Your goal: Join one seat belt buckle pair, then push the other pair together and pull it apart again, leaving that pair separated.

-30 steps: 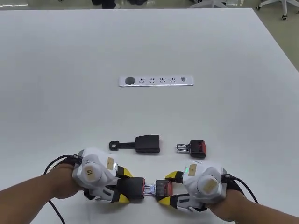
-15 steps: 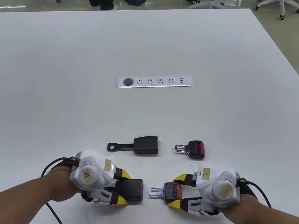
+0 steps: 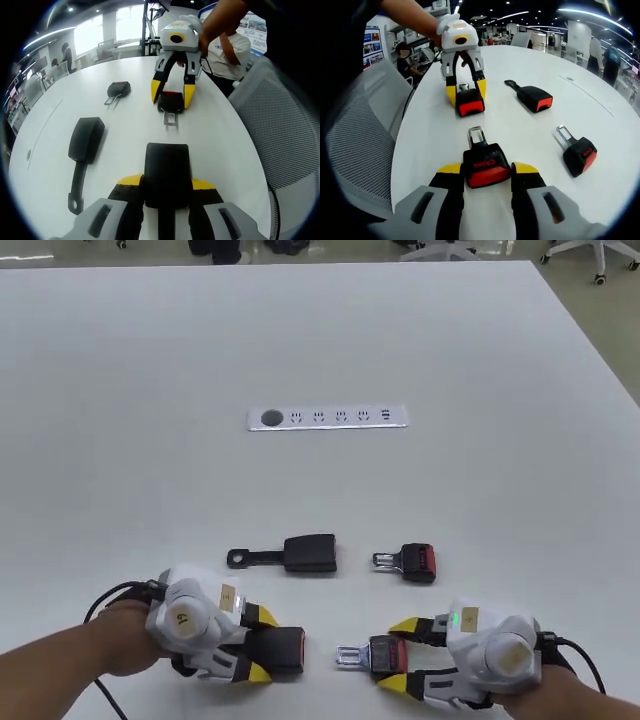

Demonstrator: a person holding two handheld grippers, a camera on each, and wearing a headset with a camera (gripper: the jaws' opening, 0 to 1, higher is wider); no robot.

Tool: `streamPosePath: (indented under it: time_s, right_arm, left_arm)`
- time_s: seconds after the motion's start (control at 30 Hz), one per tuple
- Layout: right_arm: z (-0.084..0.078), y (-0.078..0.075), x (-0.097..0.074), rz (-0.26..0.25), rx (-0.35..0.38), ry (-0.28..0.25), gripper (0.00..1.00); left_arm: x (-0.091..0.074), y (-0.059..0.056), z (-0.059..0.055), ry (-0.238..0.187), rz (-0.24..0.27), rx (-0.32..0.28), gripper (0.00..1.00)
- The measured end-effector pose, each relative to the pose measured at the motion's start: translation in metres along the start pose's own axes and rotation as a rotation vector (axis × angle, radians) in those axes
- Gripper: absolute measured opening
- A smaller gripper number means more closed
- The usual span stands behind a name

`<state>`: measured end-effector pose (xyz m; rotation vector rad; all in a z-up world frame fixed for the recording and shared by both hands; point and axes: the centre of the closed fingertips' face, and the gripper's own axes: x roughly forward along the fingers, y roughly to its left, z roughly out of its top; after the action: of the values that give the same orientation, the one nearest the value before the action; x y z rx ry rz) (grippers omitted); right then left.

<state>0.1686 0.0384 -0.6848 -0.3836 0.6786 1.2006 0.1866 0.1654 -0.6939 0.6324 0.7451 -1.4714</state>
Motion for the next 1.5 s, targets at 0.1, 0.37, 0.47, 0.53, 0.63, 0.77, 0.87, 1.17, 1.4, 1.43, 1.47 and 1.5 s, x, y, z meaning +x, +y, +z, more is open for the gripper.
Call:
streamPosePath:
  time_s: [0.1, 0.37, 0.47, 0.53, 0.63, 0.77, 0.87, 1.17, 1.4, 1.43, 1.47, 1.5]
  right_arm:
    - [-0.003, -0.002, -0.002, -0.004, 0.003, -0.003, 0.35]
    - [-0.007, -0.005, -0.006, -0.001, 0.014, -0.009, 0.35]
    - [-0.010, -0.007, -0.008, -0.001, 0.014, -0.008, 0.35]
    - [-0.011, -0.008, -0.009, -0.001, 0.016, -0.007, 0.35]
    - [-0.011, -0.009, -0.010, -0.006, 0.019, -0.009, 0.35]
    - [-0.011, -0.009, -0.010, -0.007, 0.018, -0.007, 0.35]
    - [-0.010, -0.009, -0.010, -0.008, 0.019, -0.005, 0.35]
    - [-0.007, -0.009, -0.008, -0.031, 0.041, 0.015, 0.36]
    - [0.007, -0.010, -0.011, -0.049, 0.050, -0.014, 0.50]
    - [0.009, -0.012, -0.011, -0.054, 0.050, -0.018, 0.51]
    - [0.010, -0.012, -0.011, -0.056, 0.052, -0.021, 0.54]
    - [0.013, -0.014, -0.012, -0.060, 0.057, -0.031, 0.57]
  left_arm:
    - [0.000, -0.001, 0.001, 0.002, 0.001, 0.001, 0.34]
    - [0.000, 0.000, 0.001, 0.006, 0.000, 0.007, 0.34]
    - [0.001, 0.000, 0.000, 0.008, 0.002, 0.006, 0.34]
    - [0.001, 0.000, 0.000, 0.011, 0.002, 0.008, 0.34]
    - [0.000, 0.000, 0.000, 0.016, 0.001, 0.011, 0.34]
    - [0.000, 0.000, 0.000, 0.020, 0.004, 0.012, 0.34]
    - [0.000, -0.001, 0.001, 0.024, 0.005, 0.015, 0.34]
    - [-0.001, -0.001, 0.002, 0.043, 0.020, -0.003, 0.35]
    - [-0.005, -0.001, 0.004, 0.049, 0.027, -0.058, 0.42]
    - [-0.009, -0.002, 0.011, 0.023, 0.025, -0.093, 0.45]
    - [-0.010, -0.002, 0.012, 0.018, 0.025, -0.099, 0.50]
    - [-0.012, 0.002, 0.014, 0.004, 0.038, -0.098, 0.54]
